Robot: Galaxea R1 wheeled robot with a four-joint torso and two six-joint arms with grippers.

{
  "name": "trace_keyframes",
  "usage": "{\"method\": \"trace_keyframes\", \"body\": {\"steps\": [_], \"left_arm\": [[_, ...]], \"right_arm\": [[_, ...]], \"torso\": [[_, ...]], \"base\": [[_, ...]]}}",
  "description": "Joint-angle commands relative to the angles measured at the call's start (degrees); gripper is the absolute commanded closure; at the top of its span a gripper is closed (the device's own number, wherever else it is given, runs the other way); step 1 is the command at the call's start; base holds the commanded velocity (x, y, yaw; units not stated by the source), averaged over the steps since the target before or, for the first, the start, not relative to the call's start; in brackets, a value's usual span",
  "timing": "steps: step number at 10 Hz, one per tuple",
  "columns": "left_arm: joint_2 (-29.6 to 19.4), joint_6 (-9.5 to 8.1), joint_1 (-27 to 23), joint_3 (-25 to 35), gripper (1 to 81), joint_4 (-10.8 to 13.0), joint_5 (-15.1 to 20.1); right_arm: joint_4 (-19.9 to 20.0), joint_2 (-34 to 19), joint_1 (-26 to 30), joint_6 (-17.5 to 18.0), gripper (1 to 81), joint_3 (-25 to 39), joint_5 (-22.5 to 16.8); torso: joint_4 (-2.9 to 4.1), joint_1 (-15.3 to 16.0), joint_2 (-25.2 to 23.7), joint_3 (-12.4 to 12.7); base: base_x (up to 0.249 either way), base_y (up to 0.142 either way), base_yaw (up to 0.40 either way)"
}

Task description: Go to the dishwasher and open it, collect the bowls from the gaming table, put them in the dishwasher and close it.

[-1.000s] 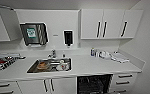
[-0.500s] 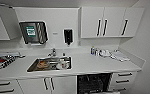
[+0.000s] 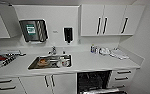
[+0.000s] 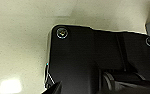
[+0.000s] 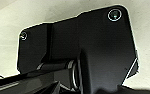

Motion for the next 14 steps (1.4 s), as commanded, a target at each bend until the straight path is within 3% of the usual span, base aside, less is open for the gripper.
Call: {"method": "trace_keyframes", "body": {"steps": [1, 3, 6, 7, 8, 12, 14], "left_arm": [[-0.35, 0.24, -2.46, -0.10, 1.0, 0.56, 2.68], [-0.35, 0.15, -2.46, -0.10, 1.0, 0.47, 2.68], [-0.35, 0.15, -2.46, -0.18, 1.0, 0.47, 2.68], [-0.35, 0.24, -2.46, -0.18, 1.0, 0.47, 2.68], [-0.43, 0.23, -2.46, -0.18, 1.0, 0.47, 2.68], [-0.96, 0.24, -2.46, -0.18, 1.0, 0.47, 2.24], [-1.49, 0.15, -2.46, -0.18, 1.0, 0.47, 2.24]], "right_arm": [[-1.04, -0.29, 2.73, -0.25, 1.0, -0.13, -2.17], [-1.13, -0.37, 2.73, -0.25, 1.0, -0.13, -2.17], [-1.04, -0.55, 2.82, -0.25, 1.0, -0.13, -2.17], [-0.95, -0.55, 2.73, -0.17, 1.0, -0.13, -2.17], [-0.61, -0.55, 2.81, -0.08, 1.0, -0.13, -2.17], [-0.60, -1.08, 2.30, 0.54, 1.0, -0.13, -4.35], [2.42, -1.52, 1.15, 0.54, 1.0, -0.04, -4.89]], "torso": [[0.00, -1.32, 5.10, 3.26], [0.00, -0.48, 3.25, 6.11], [0.00, -0.76, 4.22, 11.49], [0.00, -0.83, 4.22, 8.59], [0.00, -0.87, 4.22, 9.87], [0.00, -0.94, 4.19, 10.57], [0.00, -0.94, 4.19, 10.59]], "base": [[0.000, 0.000, 0.000], [0.000, 0.000, 0.000], [0.000, 0.000, 0.000], [0.000, 0.000, 0.000], [0.000, 0.000, 0.000], [0.000, 0.000, 0.000], [0.000, 0.000, 0.000]]}}
